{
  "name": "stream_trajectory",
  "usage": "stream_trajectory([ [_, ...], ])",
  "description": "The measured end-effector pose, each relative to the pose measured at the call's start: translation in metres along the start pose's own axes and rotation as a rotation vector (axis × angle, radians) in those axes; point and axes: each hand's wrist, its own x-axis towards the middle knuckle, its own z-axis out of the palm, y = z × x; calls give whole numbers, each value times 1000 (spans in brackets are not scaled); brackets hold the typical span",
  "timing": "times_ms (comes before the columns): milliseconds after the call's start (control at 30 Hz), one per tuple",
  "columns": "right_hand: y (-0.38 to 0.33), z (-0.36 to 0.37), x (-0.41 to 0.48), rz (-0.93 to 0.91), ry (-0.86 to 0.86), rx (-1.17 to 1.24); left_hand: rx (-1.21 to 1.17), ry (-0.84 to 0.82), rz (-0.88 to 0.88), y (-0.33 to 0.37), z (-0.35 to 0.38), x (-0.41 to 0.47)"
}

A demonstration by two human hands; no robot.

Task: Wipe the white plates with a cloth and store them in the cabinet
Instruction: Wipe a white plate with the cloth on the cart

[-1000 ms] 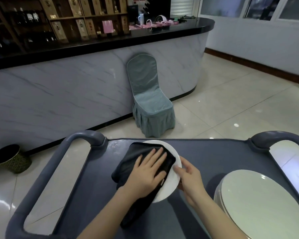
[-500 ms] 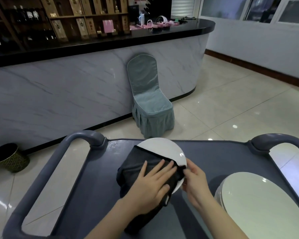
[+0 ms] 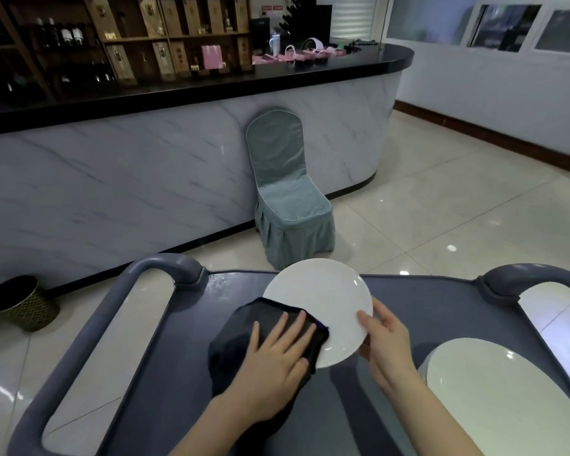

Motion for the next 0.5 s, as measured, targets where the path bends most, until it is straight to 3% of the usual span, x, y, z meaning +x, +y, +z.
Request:
stream_trajectory([
  [100,15,9,-5,65,-68,18,43,53,97,10,2,13],
  [233,26,21,-15,139,-203,39,53,77,-5,-5,-14,51],
  [500,-7,1,5,-34,-73,-32,164,85,-187,-31,-10,22],
])
